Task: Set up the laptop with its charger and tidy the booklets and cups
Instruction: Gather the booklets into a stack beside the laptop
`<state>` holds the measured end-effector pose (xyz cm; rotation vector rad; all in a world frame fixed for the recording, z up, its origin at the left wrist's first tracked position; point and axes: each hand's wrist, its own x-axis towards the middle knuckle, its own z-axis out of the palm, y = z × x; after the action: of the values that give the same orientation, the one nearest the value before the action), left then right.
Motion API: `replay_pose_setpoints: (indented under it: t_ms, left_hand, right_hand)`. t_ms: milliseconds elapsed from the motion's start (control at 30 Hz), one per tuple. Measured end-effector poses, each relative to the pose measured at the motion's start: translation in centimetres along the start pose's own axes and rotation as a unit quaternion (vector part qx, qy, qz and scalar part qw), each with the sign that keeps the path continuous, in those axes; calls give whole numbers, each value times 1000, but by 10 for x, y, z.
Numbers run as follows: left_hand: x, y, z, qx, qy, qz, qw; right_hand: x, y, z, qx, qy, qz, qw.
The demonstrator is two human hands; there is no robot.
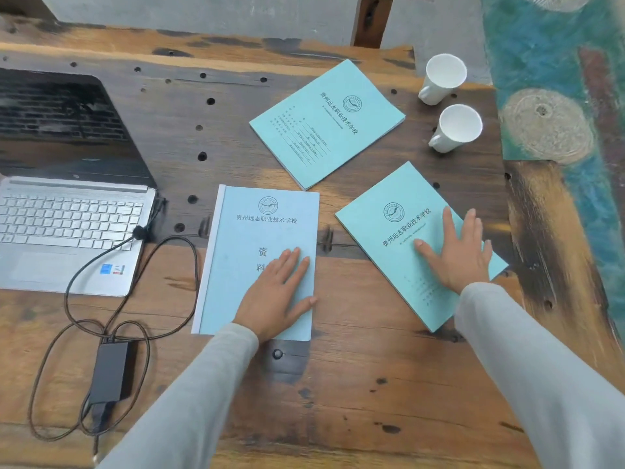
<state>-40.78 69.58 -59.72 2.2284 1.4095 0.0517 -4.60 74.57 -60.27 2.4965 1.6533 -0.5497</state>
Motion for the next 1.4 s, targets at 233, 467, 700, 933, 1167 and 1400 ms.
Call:
replay_pose_setpoints:
  t_ms: [233,467,700,933,1167,1400]
  left_hand:
    - [77,158,24,-507,98,-247,820]
    - [115,206,29,-678,175,-491,518]
    - [128,230,28,-703,232,-478,473]
    - [126,269,33,-657,205,-323,650]
    - [123,257,4,-621,187,-192,737]
    - [121,193,-74,-654,56,-93,749]
  right_hand:
    - [17,29,-12,39,-36,-28,998]
    - [20,37,-13,55,-59,-51,995]
    - [27,39,-12,71,-68,-38,994]
    - [24,37,-13,84,-78,-28,993]
    - [16,30,-13,184,-62,13,981]
    - [6,-10,-27,451,-84,99,883]
